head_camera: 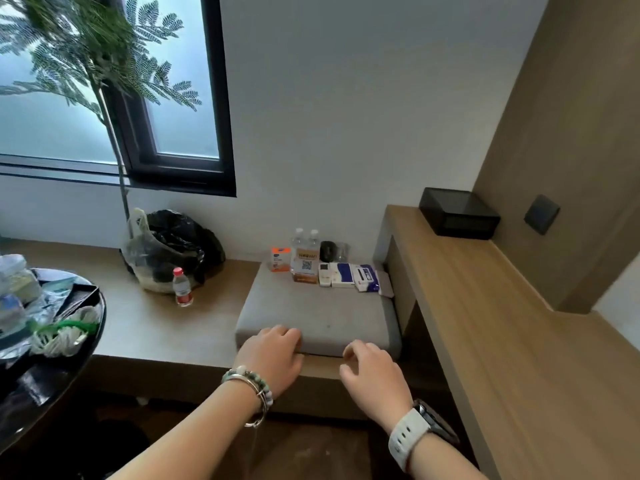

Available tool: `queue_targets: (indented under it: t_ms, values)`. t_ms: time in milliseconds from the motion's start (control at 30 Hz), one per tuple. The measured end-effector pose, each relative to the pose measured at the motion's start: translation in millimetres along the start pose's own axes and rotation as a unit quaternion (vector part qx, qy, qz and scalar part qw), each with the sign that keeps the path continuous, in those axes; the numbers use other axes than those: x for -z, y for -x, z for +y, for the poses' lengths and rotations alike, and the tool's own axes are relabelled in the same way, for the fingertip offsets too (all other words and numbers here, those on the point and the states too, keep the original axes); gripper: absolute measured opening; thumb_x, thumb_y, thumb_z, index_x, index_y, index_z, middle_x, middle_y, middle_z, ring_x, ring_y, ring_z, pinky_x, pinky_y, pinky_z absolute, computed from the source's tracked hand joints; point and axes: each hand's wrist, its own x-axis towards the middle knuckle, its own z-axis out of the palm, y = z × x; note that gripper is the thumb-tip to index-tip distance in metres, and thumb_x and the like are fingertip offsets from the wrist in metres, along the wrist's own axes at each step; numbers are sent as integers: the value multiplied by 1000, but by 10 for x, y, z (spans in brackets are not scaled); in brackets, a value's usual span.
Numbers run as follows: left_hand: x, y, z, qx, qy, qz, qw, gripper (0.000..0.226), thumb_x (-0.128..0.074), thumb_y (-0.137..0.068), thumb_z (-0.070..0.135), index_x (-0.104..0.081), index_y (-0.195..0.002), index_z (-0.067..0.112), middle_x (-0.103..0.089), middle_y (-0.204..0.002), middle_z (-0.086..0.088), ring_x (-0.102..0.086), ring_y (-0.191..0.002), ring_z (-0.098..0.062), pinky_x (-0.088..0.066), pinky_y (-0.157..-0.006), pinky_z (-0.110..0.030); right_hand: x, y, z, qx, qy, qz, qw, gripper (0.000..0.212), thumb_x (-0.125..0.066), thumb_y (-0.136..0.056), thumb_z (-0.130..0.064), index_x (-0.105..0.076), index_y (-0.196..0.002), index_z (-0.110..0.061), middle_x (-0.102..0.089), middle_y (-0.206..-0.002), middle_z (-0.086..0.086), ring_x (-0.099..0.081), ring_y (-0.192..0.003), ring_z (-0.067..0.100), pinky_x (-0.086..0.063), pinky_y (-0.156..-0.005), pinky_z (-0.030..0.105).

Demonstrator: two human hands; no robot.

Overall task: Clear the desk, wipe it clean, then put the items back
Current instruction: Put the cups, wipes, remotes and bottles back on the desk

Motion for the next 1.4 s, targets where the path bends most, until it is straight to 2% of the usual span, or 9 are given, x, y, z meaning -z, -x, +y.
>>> queue_targets:
  t_ms: [200,367,633,767,933,1067,1200,1267,1400]
  values:
    - [-149,-994,-285,-16,8,-21,1000,28,-41,-95,34,-49,-121,26,-52,-121,6,-52,-104,-12,-43,-83,-21,-121,-1041,176,-17,-10,-29,999,26,-42,-94,-31,-52,-117,-23,-55,-118,-3,-49,-111,16,-41,-92,29]
    - [-355,-1930,-433,2,4,-29,1000,29,-42,-95,38,-49,-120,27,-52,-121,7,-53,-105,-12,-43,-82,-21,-165,-2036,471,-9,-36,-35,999,28,-43,-95,-31,-50,-121,-23,-53,-122,-3,-48,-114,15,-41,-93,27]
    - [-586,-3235,-559,36,14,-63,997,29,-43,-94,38,-50,-121,27,-52,-120,7,-52,-106,-13,-44,-84,-22,-170,-3381,827,-9,-58,-79,995,24,-43,-96,-30,-52,-118,-23,-54,-117,-4,-50,-106,11,-43,-89,26]
    - [-704,-3818,-739,40,20,-79,996,29,-43,-94,36,-50,-121,27,-52,-123,7,-50,-111,-13,-43,-88,-24,-236,-3924,967,-26,-65,-97,993,24,-44,-95,-30,-52,-117,-23,-53,-116,-6,-51,-105,11,-44,-91,29]
    - [-852,-4569,-986,22,36,-102,994,27,-42,-93,33,-51,-117,24,-53,-120,6,-50,-109,-14,-42,-86,-25,-352,-4577,1082,-59,-73,-87,992,15,-45,-95,-27,-53,-108,-23,-54,-103,-8,-52,-96,9,-47,-86,27]
    - [-1011,-5108,-1077,8,52,-113,992,27,-38,-91,30,-56,-108,18,-57,-110,2,-54,-102,-19,-41,-77,-26,-419,-5030,1167,-89,-75,-83,990,6,-45,-96,-27,-50,-100,-26,-55,-103,-6,-52,-95,8,-48,-84,27]
    - [-1170,-5585,-1031,-28,59,-139,988,30,-43,-94,29,-52,-121,21,-52,-123,5,-53,-108,-16,-38,-78,-21,-522,-5385,1363,-122,-78,-87,986,11,-45,-95,-29,-51,-104,-26,-56,-106,-7,-53,-96,8,-48,-82,26]
    - [-1277,-5829,-991,-22,70,-155,985,30,-43,-94,31,-51,-122,22,-52,-125,4,-54,-108,-16,-43,-83,-24,-574,-5556,1494,-133,-86,-97,983,9,-47,-95,-29,-50,-103,-26,-56,-108,-6,-53,-96,9,-49,-81,25]
    - [-1598,-6262,-892,28,95,-171,980,27,-42,-95,30,-51,-117,20,-53,-120,2,-55,-101,-16,-45,-79,-24,-654,-5996,1784,-151,-83,-118,978,5,-49,-94,-30,-47,-98,-28,-56,-110,-4,-55,-99,12,-50,-86,27]
